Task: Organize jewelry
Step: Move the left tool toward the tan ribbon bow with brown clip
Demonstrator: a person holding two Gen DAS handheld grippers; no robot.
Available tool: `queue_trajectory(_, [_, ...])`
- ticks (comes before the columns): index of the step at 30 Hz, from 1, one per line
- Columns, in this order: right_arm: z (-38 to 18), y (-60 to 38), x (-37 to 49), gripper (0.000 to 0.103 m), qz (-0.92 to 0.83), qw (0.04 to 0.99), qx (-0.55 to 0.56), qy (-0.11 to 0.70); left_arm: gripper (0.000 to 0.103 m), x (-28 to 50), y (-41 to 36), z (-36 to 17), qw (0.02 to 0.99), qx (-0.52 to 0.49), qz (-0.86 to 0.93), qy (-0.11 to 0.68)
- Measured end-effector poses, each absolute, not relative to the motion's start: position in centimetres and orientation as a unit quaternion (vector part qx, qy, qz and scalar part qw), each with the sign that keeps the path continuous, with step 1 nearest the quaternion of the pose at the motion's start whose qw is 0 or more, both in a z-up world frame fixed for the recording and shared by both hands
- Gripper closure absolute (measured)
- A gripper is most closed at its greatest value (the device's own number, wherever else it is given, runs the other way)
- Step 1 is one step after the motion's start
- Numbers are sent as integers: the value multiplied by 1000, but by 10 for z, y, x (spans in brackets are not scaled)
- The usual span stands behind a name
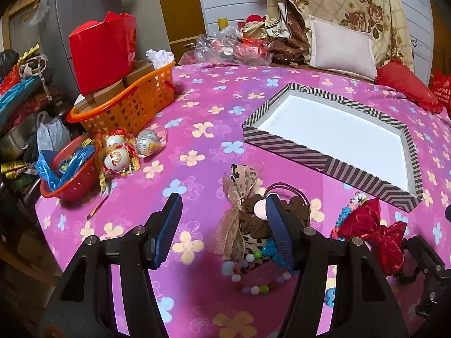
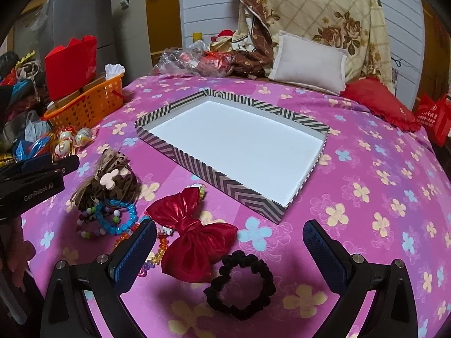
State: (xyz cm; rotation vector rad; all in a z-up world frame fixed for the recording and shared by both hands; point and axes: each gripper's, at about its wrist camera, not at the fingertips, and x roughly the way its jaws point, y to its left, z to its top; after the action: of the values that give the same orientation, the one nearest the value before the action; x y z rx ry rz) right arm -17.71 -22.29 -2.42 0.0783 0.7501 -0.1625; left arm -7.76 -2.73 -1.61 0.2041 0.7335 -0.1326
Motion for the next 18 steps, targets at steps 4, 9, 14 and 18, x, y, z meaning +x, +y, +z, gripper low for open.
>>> queue_trajectory(4, [-21, -222, -181, 0, -82, 930, 35, 356, 41, -77, -24, -17, 926, 95, -64, 359])
queue_trajectory(9, [-22, -221, -182, 0, -84, 930, 31, 355, 41, -77, -22, -17, 926, 95, -63, 359])
queue_trajectory(14, [-21, -218, -181, 0, -81, 931, 22, 355, 41, -77, -21, -17, 927, 93, -63, 359])
queue_trajectory(18, [-22, -217, -180, 0, -78, 930, 20, 359, 41, -76, -19, -17, 926, 91, -64, 362])
